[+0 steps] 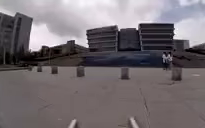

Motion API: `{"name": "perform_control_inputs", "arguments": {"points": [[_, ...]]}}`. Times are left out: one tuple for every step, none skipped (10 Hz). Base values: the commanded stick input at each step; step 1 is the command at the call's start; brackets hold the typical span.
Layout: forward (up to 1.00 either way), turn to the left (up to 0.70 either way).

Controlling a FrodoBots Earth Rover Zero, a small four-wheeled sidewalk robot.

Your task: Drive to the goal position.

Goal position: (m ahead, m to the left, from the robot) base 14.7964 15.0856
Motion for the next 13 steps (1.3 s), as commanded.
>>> {"name": "perform_control_inputs", "arguments": {"points": [[1.00,0.00],[1.00,0.00],[1.00,0.00],[1.00,-0.15],[1.00,-0.37],[1.00,-0.05],[1.00,0.00],[1.00,0.00],[1.00,0.00],[1.00,0.00],[1.00,0.00],[1.00,0.00],[1.00,0.00]]}}
